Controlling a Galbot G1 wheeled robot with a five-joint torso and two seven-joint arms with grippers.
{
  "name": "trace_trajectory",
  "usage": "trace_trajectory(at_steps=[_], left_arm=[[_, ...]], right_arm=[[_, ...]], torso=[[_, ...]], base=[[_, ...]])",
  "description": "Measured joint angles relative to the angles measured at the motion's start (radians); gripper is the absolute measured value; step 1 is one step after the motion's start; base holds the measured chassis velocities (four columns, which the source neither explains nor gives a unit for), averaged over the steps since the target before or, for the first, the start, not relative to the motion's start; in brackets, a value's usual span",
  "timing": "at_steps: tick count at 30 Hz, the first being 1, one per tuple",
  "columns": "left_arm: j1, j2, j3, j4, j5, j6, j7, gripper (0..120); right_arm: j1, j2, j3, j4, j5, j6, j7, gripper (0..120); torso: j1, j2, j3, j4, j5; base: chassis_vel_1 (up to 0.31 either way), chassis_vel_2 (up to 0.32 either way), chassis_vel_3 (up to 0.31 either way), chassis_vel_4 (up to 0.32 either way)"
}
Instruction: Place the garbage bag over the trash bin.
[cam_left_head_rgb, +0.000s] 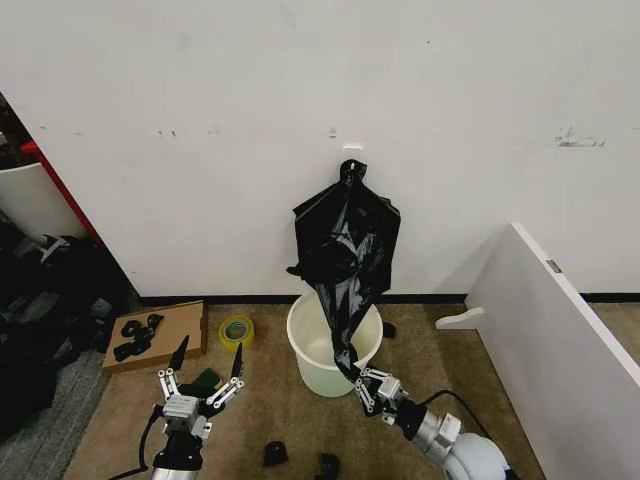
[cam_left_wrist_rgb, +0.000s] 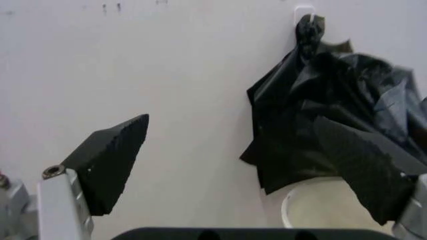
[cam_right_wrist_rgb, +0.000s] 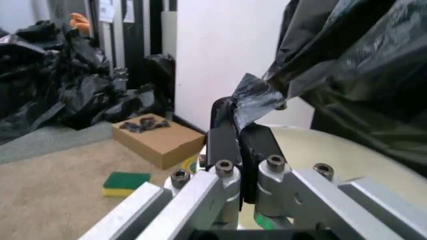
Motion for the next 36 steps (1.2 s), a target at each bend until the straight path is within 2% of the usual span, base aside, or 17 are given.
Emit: trace_trajectory(at_steps=[5, 6, 9, 10, 13, 14, 18, 20, 21, 25, 26, 27, 29, 34, 36], left_arm=[[-0.036, 0.11, 0.02, -0.048, -0.089, 0.068, 0.008, 97], [-0.036, 0.11, 0.02, -0.048, -0.089, 0.068, 0.008, 97], [-0.078, 0.226, 0.038, -0.079, -0.177, 0.119, 0.016, 97], [-0.119, 0.319, 0.057, -0.101, -0.243, 0.154, 0.021, 97], [-0.205, 0.439, 0.11, -0.111, -0.33, 0.208, 0.022, 97], [-0.205, 0.439, 0.11, -0.111, -0.33, 0.208, 0.022, 97], [-0.368, 0.546, 0.221, -0.077, -0.428, 0.274, 0.018, 97], [-0.442, 0.577, 0.28, -0.052, -0.452, 0.291, 0.012, 97], [-0.442, 0.577, 0.28, -0.052, -0.452, 0.291, 0.012, 97], [-0.6, 0.615, 0.434, -0.004, -0.501, 0.33, -0.01, 97], [-0.679, 0.619, 0.502, 0.013, -0.527, 0.351, -0.022, 97], [-0.758, 0.618, 0.554, 0.03, -0.548, 0.37, -0.034, 97], [-0.777, 0.617, 0.566, 0.034, -0.552, 0.374, -0.037, 97], [-1.061, 0.581, 0.778, 0.124, -0.593, 0.428, -0.081, 97], [-1.092, 0.576, 0.809, 0.136, -0.596, 0.432, -0.083, 97]], right_arm=[[0.009, 0.002, 0.009, 0.01, -0.002, -0.005, 0.029, 0], [0.009, 0.002, 0.009, 0.01, -0.002, -0.005, 0.029, 0], [0.011, 0.006, 0.016, 0.02, -0.023, -0.008, 0.054, 0], [0.014, 0.011, 0.019, 0.026, -0.045, -0.009, 0.073, 0], [0.022, 0.021, 0.02, 0.035, -0.072, -0.016, 0.097, 0], [0.022, 0.021, 0.02, 0.035, -0.072, -0.016, 0.097, 0], [0.045, 0.044, 0.013, 0.036, -0.104, -0.031, 0.122, 0], [0.05, 0.055, 0.01, 0.036, -0.118, -0.037, 0.128, 0], [0.05, 0.055, 0.01, 0.036, -0.118, -0.037, 0.128, 0], [0.05, 0.064, 0.014, 0.036, -0.135, -0.039, 0.131, 0], [0.051, 0.065, 0.018, 0.033, -0.137, -0.039, 0.131, 0], [0.052, 0.067, 0.02, 0.03, -0.138, -0.038, 0.131, 0], [0.052, 0.067, 0.02, 0.03, -0.139, -0.038, 0.131, 0], [0.052, 0.071, 0.036, 0.027, -0.146, -0.034, 0.132, 0], [0.05, 0.071, 0.04, 0.027, -0.146, -0.033, 0.132, 0]], torso=[[0.0, 0.0, 0.0, 0.0, -0.0001], [0.0, 0.0, 0.0, 0.0, -0.0001], [0.0, 0.0, 0.0, 0.0, -0.0003], [0.0, 0.0, 0.0, -0.0002, -0.0002], [0.0, 0.0, 0.0, -0.0001, 0.0], [0.0, 0.0, 0.0, -0.0001, 0.0], [0.0, 0.0, 0.0, -0.0002, -0.0003], [0.0, 0.0, 0.0, 0.0001, 0.0], [0.0, 0.0, 0.0, 0.0001, 0.0], [0.0, 0.0, 0.0, -0.0002, -0.0001], [0.0, 0.0, 0.0, 0.0002, -0.0002], [0.0, 0.0, 0.0, -0.0001, -0.0003], [0.0, 0.0, 0.0, -0.0002, -0.0002], [0.0, 0.0, 0.0, 0.0001, 0.0003], [0.0, 0.0, 0.0, 0.0003, 0.0001]], base=[[0.0, 0.0, 0.0, 0.0], [0.0, 0.0, 0.0, 0.0], [0.0, 0.0, 0.0, 0.0], [0.0, 0.0, 0.0, 0.0], [0.0, 0.0, 0.0, 0.0], [0.0, 0.0, 0.0, 0.0], [0.0, 0.0, 0.0, 0.0], [0.0, 0.0, 0.0, 0.0], [0.0, 0.0, 0.0, 0.0], [0.0, 0.0, 0.0, 0.0], [0.0, 0.0, 0.0, 0.0], [0.0, 0.0, 0.0, 0.0], [0.0, 0.0, 0.0, 0.0], [0.0, 0.0, 0.0, 0.0], [0.0, 0.0, 0.0, 0.0]])
